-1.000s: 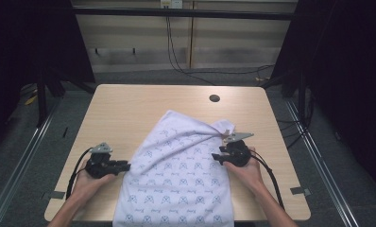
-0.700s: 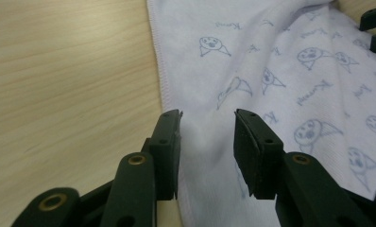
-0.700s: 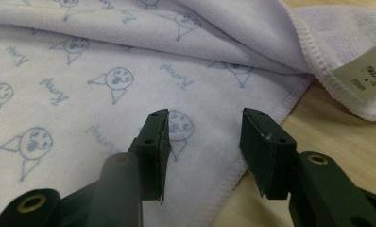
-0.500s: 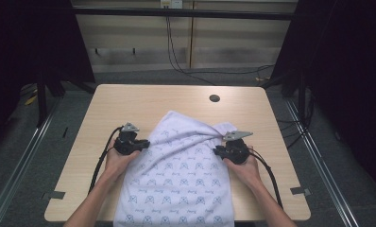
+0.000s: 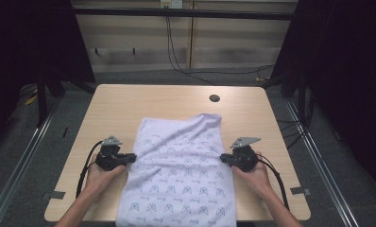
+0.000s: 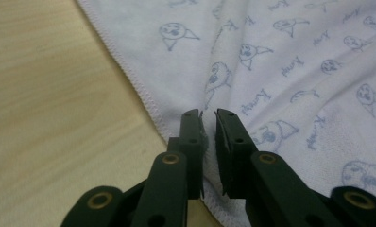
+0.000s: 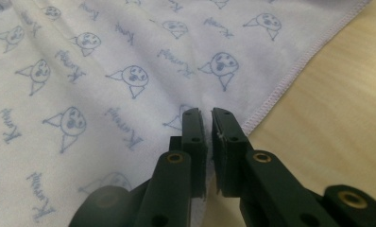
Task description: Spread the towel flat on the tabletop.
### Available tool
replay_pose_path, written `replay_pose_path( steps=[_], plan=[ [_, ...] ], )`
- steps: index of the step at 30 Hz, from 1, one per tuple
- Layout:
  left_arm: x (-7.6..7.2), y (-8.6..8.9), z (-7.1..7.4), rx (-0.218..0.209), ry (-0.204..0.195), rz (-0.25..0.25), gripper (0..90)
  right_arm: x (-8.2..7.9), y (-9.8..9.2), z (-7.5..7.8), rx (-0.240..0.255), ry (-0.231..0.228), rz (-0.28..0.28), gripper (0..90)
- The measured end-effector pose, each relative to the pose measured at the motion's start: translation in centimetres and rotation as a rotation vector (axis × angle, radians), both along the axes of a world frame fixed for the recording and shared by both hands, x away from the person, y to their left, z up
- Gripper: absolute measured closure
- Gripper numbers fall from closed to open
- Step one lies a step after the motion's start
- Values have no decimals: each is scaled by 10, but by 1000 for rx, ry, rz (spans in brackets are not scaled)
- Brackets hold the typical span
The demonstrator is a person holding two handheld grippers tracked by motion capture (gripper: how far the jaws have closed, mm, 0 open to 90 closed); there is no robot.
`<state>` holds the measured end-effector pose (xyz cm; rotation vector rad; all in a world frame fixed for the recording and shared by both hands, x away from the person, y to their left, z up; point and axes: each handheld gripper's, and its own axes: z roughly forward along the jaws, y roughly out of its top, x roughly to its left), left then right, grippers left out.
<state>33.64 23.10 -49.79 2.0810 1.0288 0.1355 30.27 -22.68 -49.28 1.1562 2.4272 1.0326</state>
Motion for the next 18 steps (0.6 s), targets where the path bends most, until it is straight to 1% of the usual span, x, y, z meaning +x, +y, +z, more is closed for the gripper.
replay_pose_path(
  steps=[2,3,5,6,7,8,9,10,11,12,13,14,15,17,18],
  plan=[
    [-6,2,-1,5,-5,-20,797,-8,-1,0,9,3,12,834],
    [-8,1,-1,11,-4,-31,772,-12,-1,0,-2,5,20,833],
    [-11,0,-1,12,-5,-26,746,-19,-2,-1,-12,13,29,817],
    [-12,0,-1,8,-1,-26,746,-22,-3,-2,-15,20,29,816],
    [-14,0,0,3,11,-36,746,-25,-4,-2,-21,30,35,816],
    [-16,-1,0,12,12,-52,746,-28,-5,-3,-22,31,40,814],
    [-20,-2,0,31,0,-60,746,-31,-7,-3,-27,27,45,805],
    [-23,-1,-1,32,-7,-70,746,-33,-8,-3,-18,34,48,793],
    [-27,0,0,28,1,-76,750,-35,-9,-4,-17,33,51,764],
    [-30,1,0,30,3,-74,756,-37,-10,-4,-5,41,56,727],
    [-34,2,1,42,0,-85,764,-37,-11,-4,4,51,58,700],
    [-38,3,1,44,3,-88,768,-38,-11,-4,19,51,61,685],
    [-41,6,1,35,17,-87,775,-40,-10,-4,11,51,62,678],
    [-50,9,1,14,37,-89,775,-44,-8,-3,13,64,75,659],
    [-54,10,2,18,37,-101,770,-47,-7,-3,14,61,88,655]
  ],
)
